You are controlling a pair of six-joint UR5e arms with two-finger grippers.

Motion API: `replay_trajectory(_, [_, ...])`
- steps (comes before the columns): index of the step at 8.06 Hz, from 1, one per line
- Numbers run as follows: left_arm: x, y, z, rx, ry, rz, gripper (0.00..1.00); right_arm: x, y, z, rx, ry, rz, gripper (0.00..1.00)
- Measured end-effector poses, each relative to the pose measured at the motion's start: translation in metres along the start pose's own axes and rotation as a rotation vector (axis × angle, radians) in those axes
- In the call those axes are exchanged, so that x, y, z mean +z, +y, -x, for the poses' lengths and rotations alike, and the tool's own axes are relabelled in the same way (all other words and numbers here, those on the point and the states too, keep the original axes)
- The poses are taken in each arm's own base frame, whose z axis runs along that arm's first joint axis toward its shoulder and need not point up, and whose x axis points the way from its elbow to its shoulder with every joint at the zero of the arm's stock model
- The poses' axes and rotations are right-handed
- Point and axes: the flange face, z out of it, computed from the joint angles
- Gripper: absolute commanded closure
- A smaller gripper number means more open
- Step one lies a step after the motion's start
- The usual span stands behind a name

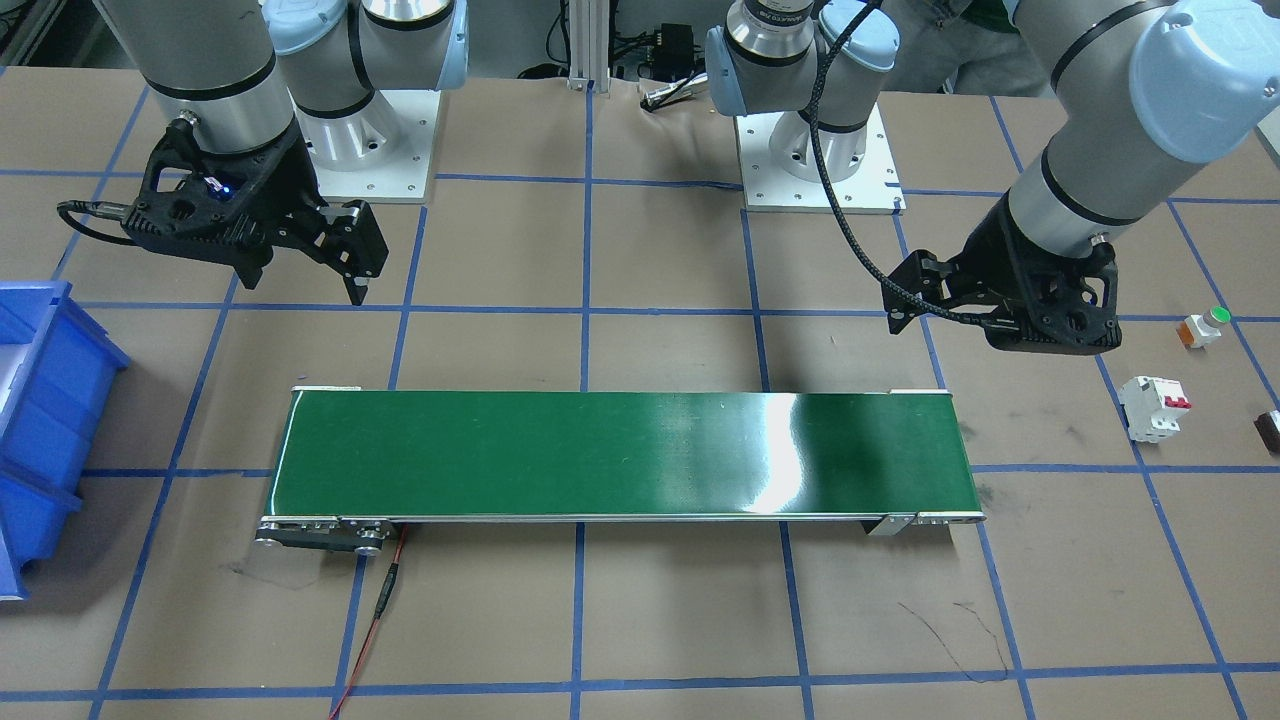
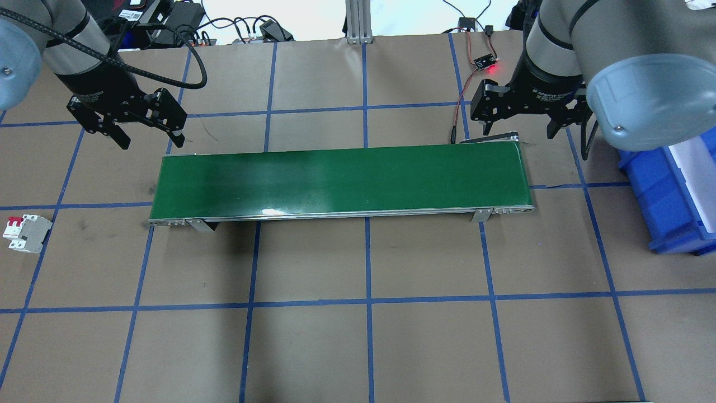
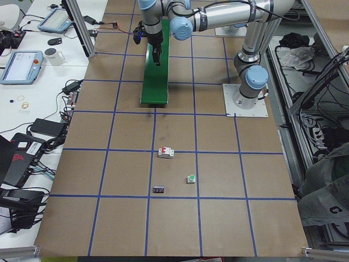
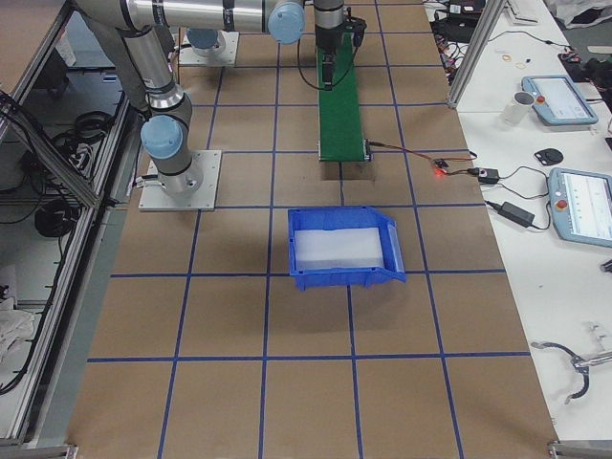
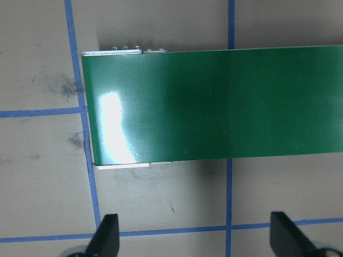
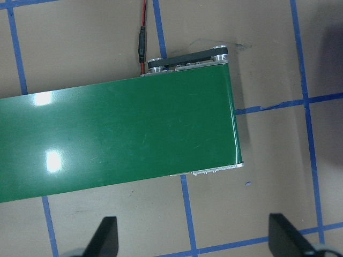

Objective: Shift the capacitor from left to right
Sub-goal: 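Move the left gripper away from the conveyor toward the table edge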

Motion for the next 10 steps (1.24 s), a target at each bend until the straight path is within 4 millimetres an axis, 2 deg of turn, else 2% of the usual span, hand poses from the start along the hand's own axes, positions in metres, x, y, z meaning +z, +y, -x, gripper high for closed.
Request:
replay_trajectory(7, [-0.002, 0.0, 0.008, -0.01, -0.002, -0.002, 0.0, 0.0, 0.0, 0.0, 0.0, 0.002, 0.0, 0.0])
replay_trajectory(8, [-0.002, -0.001, 0.016, -0.016, -0.003, -0.006, 0.0, 0.0, 0.0, 0.0, 0.0, 0.002, 0.0, 0.0])
replay_trajectory(10, [-0.002, -0.003, 0.063, -0.063, 0.0, -0.012, 0.0, 0.0, 0.0, 0.0, 0.0, 0.002, 0.001, 0.0])
